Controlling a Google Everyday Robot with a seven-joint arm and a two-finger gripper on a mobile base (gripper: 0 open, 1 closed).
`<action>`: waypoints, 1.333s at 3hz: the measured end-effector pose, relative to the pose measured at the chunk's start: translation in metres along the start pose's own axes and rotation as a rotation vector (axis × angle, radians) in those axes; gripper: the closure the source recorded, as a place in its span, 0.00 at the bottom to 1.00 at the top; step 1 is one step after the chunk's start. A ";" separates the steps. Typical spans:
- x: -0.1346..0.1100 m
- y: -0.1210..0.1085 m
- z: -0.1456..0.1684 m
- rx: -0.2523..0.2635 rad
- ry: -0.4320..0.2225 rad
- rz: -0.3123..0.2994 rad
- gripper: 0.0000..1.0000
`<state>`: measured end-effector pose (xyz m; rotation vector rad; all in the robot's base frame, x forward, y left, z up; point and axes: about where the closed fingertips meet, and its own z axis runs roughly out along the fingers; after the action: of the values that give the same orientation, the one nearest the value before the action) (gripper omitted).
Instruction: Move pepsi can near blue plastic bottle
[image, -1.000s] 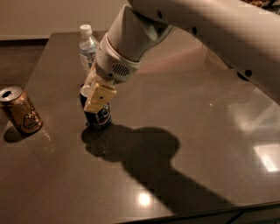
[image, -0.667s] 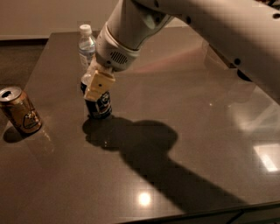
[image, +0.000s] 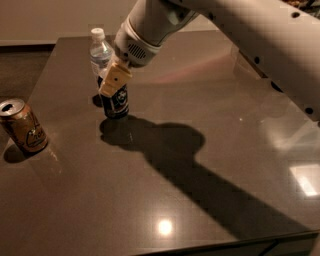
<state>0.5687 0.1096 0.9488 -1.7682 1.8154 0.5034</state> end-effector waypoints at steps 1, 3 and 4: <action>0.000 -0.019 0.006 0.036 -0.016 0.051 0.97; 0.010 -0.032 0.021 0.082 0.013 0.066 0.52; 0.014 -0.032 0.027 0.078 0.028 0.065 0.21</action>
Offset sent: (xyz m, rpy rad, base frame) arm 0.0425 0.0050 -0.0196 -0.0041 -0.0453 -0.1343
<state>0.6043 0.1127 0.9226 -1.6769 1.8906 0.4287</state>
